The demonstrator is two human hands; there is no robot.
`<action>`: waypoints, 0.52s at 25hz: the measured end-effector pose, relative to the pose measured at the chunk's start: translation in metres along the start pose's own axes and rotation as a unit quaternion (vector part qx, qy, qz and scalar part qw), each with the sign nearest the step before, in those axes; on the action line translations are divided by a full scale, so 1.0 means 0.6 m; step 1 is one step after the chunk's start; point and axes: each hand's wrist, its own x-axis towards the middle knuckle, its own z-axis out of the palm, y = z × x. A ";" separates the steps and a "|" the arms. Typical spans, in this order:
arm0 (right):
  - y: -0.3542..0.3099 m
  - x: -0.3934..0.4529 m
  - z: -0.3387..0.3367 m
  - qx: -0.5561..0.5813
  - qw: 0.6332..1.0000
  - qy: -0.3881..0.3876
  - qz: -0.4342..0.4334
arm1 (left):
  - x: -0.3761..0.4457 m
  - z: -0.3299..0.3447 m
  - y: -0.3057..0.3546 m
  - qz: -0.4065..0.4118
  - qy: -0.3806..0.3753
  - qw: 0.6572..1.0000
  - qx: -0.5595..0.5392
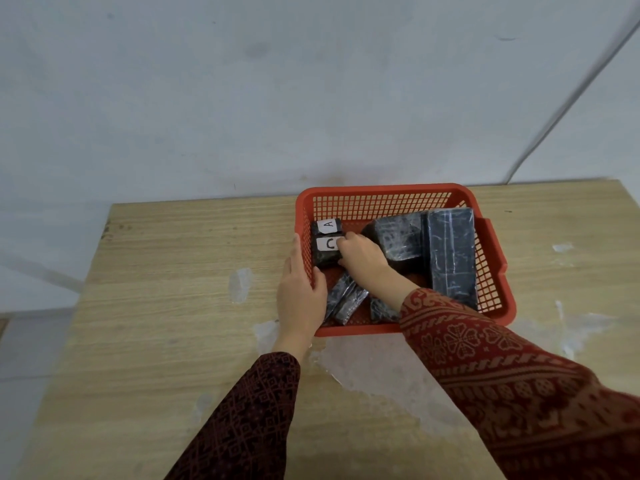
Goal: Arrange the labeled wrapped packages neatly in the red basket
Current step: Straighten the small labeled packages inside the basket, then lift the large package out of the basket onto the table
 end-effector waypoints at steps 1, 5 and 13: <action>0.004 -0.008 -0.001 0.009 1.000 0.001 -0.005 | 0.000 -0.001 0.001 -0.002 0.002 1.000 -0.001; 0.026 -0.073 -0.004 0.107 0.992 0.059 -0.021 | -0.004 -0.003 0.002 0.005 0.008 1.000 0.008; 0.117 -0.242 0.014 0.212 0.932 0.234 0.176 | -0.006 -0.007 0.009 0.025 -0.017 0.999 0.041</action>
